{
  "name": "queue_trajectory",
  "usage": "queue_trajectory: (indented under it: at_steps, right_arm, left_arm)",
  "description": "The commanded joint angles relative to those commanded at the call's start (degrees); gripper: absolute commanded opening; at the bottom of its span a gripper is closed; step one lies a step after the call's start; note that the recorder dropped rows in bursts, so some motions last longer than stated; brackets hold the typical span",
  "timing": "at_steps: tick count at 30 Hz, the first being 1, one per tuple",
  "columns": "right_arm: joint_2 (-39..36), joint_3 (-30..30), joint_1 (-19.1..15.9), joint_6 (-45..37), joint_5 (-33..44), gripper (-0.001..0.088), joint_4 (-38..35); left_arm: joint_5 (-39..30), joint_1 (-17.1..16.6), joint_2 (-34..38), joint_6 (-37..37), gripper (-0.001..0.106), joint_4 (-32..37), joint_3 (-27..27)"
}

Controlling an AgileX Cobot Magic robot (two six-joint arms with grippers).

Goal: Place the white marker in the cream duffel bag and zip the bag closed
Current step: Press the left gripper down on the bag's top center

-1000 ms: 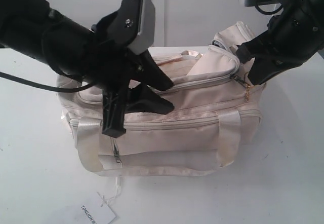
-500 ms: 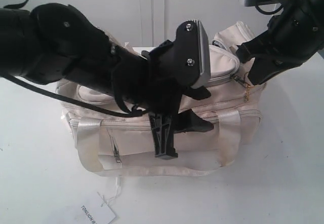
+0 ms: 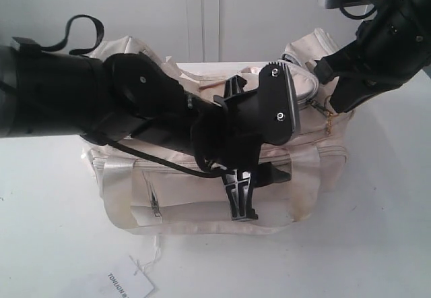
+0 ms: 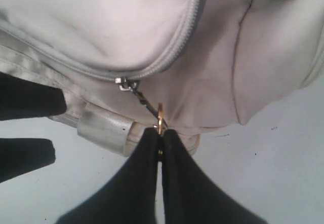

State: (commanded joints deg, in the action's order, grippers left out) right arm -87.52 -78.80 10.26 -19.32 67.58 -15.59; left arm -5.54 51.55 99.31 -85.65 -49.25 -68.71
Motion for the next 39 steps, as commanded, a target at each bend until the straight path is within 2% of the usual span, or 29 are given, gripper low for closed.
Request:
queue_trajectory:
  at_steps: [4,13,32,39]
  right_arm:
    - [0.0,0.0,0.0,0.0,0.0,0.0,0.0]
    - [0.0,0.0,0.0,0.0,0.0,0.0,0.0]
    - [0.91,0.0,0.0,0.0,-10.72,0.0,2.17]
    - [2.06,0.0,0.0,0.44,-17.78,0.0,5.08]
  left_arm:
    - [1.23,0.0,0.65,0.0,0.051,0.0,0.0]
    - [1.23,0.0,0.73,0.15,0.001,0.0,0.0]
    - [0.88,0.0,0.73,0.15,0.0,0.0,0.0]
    - [0.57,0.0,0.73,-0.08,0.0,0.0,0.0]
